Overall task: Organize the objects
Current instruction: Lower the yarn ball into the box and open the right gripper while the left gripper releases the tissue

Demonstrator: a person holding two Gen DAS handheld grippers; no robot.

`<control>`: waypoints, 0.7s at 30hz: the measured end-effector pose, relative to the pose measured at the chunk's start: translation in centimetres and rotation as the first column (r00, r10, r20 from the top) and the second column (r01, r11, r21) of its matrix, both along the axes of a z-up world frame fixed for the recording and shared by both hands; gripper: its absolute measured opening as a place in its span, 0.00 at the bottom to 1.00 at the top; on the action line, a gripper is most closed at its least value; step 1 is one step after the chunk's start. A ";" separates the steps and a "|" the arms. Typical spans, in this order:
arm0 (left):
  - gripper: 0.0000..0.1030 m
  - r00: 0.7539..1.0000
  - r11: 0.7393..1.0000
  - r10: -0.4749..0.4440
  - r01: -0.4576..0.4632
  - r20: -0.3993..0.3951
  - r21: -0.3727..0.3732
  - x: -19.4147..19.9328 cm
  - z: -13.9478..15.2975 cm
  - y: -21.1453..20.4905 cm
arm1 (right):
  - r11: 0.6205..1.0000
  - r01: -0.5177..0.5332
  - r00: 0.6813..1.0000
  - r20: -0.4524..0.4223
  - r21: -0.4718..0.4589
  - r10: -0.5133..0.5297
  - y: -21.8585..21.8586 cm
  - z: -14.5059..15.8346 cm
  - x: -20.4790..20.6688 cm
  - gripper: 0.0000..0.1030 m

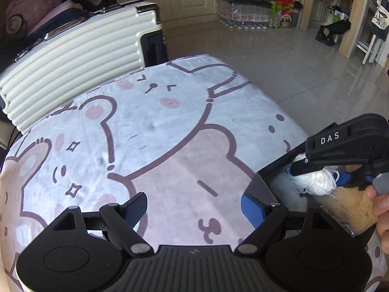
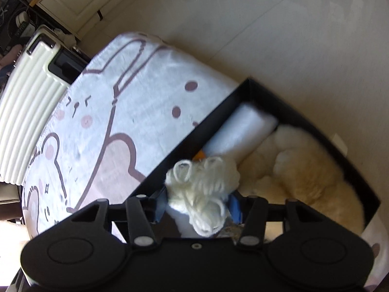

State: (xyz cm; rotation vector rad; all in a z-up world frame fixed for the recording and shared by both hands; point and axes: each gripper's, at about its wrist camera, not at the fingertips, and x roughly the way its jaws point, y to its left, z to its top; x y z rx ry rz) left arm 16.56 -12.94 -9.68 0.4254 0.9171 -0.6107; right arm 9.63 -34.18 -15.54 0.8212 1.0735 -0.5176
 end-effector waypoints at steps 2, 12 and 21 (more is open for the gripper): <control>0.82 1.000 1.000 0.012 -0.012 -0.001 0.005 0.1 0.0 0.4 | 0.999 -0.003 1.000 0.004 0.054 0.002 0.4 -0.6 0.1 0.51; 0.82 1.000 1.000 0.010 -0.010 -0.002 -0.002 0.0 0.1 0.6 | 0.977 0.027 0.997 0.065 0.213 -0.042 0.9 0.5 -0.6 0.49; 0.82 1.000 1.000 0.009 -0.009 -0.005 -0.001 0.1 0.1 0.3 | 0.964 0.221 0.972 0.052 0.149 -0.231 -1.8 0.0 -2.4 0.49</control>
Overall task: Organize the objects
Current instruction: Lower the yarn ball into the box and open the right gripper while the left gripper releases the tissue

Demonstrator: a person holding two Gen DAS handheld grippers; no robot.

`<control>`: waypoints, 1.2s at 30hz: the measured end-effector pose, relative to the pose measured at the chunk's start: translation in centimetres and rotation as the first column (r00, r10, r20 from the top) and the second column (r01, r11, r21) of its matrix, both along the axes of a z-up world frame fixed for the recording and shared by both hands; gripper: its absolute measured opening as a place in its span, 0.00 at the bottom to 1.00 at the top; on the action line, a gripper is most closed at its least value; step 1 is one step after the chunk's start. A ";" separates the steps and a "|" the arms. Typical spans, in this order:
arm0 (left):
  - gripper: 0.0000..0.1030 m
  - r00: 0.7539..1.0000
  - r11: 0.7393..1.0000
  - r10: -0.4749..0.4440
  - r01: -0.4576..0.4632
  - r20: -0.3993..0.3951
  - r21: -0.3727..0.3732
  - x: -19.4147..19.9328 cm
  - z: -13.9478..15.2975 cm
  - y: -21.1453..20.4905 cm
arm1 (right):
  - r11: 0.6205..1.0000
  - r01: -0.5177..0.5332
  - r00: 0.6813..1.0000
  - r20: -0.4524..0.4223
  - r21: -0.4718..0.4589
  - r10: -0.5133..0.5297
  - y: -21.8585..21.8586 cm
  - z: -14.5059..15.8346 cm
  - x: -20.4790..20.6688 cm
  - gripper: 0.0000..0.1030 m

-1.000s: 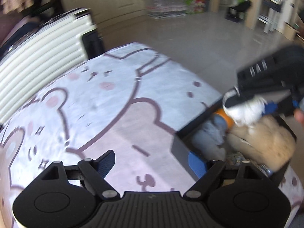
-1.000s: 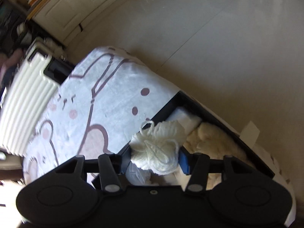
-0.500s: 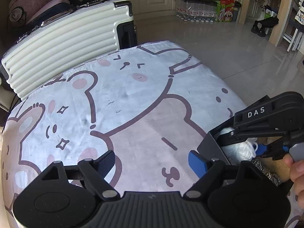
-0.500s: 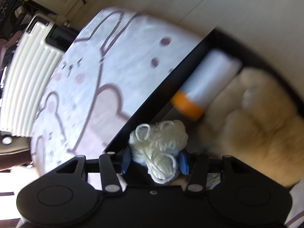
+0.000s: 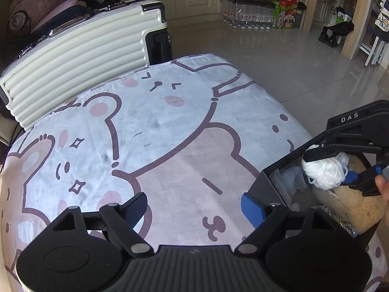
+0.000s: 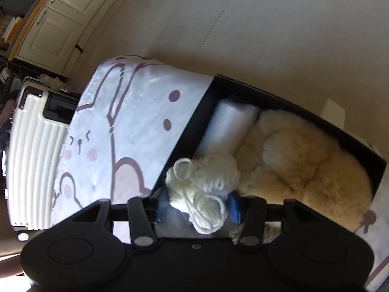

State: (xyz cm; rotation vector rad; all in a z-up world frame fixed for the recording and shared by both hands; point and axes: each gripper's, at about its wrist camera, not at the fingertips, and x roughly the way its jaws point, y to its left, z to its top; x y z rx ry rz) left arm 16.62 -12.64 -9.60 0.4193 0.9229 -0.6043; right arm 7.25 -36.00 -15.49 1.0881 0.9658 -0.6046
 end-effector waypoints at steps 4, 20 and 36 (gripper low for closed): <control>0.82 1.000 1.000 -0.003 0.003 -0.002 0.004 0.1 -0.1 -0.1 | 0.998 -0.050 0.999 -0.002 0.032 0.050 0.6 -1.0 0.6 0.50; 0.82 1.000 1.000 -0.012 0.013 -0.011 0.009 -0.1 -0.3 -1.1 | 0.987 -0.159 0.987 -0.010 0.004 0.159 -0.5 1.6 0.6 0.60; 0.83 0.998 0.998 0.056 -0.056 -0.010 -0.014 -1.8 1.7 -1.6 | 0.930 -0.319 0.943 0.037 -0.184 0.331 -1.2 5.3 -0.7 0.61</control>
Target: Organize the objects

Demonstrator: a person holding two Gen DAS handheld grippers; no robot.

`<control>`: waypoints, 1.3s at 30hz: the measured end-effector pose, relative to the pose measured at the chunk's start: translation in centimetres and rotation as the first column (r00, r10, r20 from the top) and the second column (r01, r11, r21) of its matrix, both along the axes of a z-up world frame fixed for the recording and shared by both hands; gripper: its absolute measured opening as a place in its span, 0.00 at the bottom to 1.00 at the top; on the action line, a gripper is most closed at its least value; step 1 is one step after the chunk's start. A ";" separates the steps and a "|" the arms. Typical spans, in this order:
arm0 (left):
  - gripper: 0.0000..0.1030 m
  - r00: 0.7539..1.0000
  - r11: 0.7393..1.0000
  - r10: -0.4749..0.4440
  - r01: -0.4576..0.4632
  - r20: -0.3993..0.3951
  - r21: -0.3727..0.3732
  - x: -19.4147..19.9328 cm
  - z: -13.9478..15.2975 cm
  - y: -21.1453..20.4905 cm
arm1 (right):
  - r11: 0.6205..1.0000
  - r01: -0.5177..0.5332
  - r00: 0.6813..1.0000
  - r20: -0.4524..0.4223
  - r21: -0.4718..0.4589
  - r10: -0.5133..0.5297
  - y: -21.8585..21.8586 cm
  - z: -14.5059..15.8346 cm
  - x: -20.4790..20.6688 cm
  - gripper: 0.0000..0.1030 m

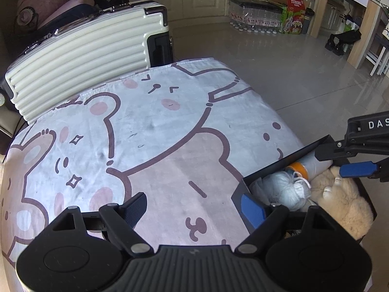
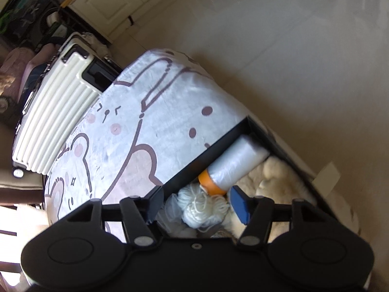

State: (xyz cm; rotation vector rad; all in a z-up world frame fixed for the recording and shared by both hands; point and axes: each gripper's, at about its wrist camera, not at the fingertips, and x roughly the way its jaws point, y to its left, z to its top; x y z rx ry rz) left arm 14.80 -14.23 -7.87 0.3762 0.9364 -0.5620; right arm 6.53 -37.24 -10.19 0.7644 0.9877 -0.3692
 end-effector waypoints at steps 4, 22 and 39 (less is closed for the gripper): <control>0.88 1.000 1.000 0.021 -0.021 0.018 -0.001 -0.9 1.0 0.0 | 0.999 -0.026 0.999 0.029 -0.041 0.027 0.0 1.2 -1.0 0.68; 0.94 0.997 0.997 0.051 -0.047 0.059 -0.064 -6.7 5.8 0.9 | 0.934 -0.122 0.974 0.143 -0.335 0.179 1.2 7.3 -7.3 0.93; 1.00 0.985 0.985 0.134 -0.121 0.109 -0.120 -11.1 9.4 2.3 | 0.836 -0.149 0.954 0.146 -0.528 0.262 2.8 10.5 -12.9 1.00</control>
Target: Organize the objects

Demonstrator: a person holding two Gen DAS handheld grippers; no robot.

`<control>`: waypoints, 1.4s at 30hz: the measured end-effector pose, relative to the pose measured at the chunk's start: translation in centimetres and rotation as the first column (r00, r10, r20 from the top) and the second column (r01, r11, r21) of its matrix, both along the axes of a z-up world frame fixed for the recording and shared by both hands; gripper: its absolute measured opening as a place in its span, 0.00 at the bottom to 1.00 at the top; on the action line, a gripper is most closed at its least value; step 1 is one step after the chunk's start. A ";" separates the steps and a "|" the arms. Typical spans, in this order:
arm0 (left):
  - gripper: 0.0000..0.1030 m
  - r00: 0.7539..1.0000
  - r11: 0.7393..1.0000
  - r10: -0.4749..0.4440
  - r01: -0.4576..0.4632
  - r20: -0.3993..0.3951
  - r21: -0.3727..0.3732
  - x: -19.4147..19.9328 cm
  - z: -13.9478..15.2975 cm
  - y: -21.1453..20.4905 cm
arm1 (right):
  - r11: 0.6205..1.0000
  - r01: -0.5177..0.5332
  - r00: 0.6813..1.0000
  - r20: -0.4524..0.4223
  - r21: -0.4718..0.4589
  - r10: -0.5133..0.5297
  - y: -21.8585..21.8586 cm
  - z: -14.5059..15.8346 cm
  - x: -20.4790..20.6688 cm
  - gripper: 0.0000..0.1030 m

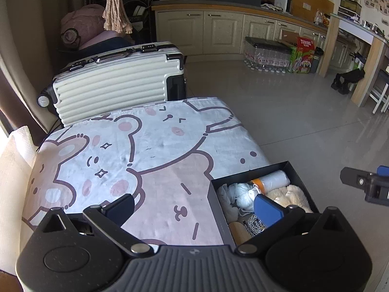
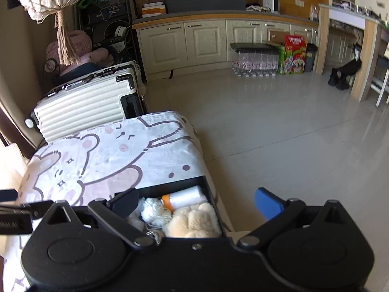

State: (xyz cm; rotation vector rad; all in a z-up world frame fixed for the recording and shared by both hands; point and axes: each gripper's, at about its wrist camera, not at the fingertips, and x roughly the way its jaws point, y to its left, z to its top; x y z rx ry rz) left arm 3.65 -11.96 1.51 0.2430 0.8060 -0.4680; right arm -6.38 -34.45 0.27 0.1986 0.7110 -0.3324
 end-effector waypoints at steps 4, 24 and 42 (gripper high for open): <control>1.00 0.999 0.999 0.032 -0.032 -0.010 -0.027 -0.6 0.3 0.4 | 1.000 -0.003 1.000 -0.006 -0.012 0.003 0.0 0.3 -0.9 1.00; 1.00 0.995 0.995 0.100 -0.100 -0.019 -0.002 -2.4 -0.5 1.6 | 0.997 -0.040 0.996 -0.079 -0.071 0.034 0.8 0.2 -2.1 1.00; 1.00 0.991 0.992 0.129 -0.129 -0.028 0.014 -2.0 -0.9 2.6 | 0.994 -0.051 0.991 -0.124 -0.096 0.039 1.7 -0.3 -1.3 1.00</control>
